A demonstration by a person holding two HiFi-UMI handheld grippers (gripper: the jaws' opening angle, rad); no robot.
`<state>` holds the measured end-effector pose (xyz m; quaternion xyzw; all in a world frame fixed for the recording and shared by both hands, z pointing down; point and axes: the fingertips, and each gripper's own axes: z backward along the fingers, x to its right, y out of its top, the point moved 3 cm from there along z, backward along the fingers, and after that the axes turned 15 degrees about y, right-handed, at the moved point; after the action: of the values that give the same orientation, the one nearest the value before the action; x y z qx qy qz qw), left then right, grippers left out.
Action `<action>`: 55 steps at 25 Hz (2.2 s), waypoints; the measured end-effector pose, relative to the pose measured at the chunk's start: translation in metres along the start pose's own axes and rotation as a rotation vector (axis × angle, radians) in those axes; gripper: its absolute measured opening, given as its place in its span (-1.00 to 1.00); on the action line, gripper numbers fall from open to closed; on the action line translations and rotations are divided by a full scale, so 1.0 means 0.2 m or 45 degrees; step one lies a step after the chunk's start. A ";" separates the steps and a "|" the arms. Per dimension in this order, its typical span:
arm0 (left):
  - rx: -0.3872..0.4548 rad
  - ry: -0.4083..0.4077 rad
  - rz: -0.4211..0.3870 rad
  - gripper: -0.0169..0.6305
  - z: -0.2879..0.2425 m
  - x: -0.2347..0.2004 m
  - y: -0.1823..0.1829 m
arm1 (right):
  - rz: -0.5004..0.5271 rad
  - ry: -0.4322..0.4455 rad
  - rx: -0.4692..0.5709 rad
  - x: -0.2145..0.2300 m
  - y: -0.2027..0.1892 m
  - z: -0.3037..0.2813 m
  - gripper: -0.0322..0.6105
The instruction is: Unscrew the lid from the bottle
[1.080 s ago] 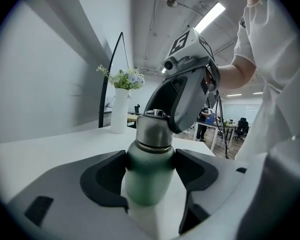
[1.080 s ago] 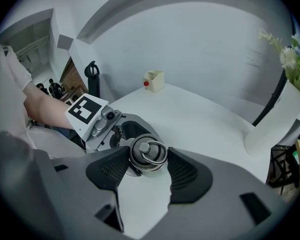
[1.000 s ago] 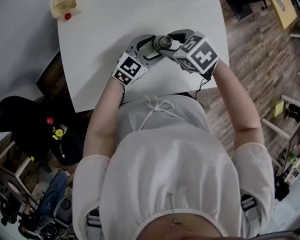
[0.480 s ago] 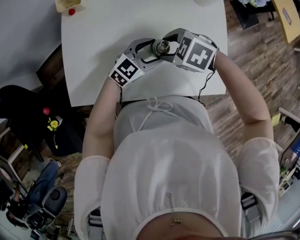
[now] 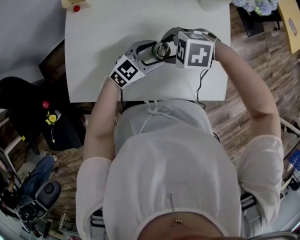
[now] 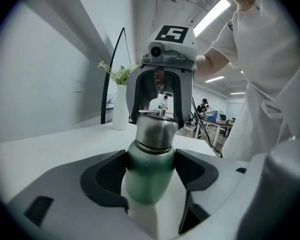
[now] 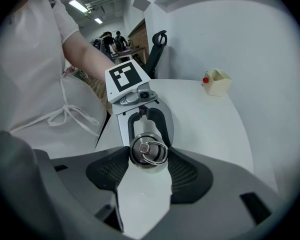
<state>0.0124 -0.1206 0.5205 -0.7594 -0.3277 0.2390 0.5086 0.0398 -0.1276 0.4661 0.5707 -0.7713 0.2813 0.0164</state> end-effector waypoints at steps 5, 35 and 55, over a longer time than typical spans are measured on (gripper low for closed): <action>-0.008 0.007 -0.003 0.06 0.00 -0.01 0.00 | -0.288 -0.118 0.176 0.00 -0.02 0.05 -0.06; 0.020 -0.001 0.001 0.07 0.01 0.00 0.00 | -0.510 -0.034 0.202 0.01 -0.01 0.00 -0.17; 0.010 -0.005 0.004 0.07 0.01 -0.01 0.00 | -0.308 -0.038 0.024 0.00 0.01 0.05 -0.05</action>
<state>0.0094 -0.1198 0.5195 -0.7575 -0.3265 0.2427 0.5107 0.0418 -0.1319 0.4563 0.6639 -0.6942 0.2760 0.0336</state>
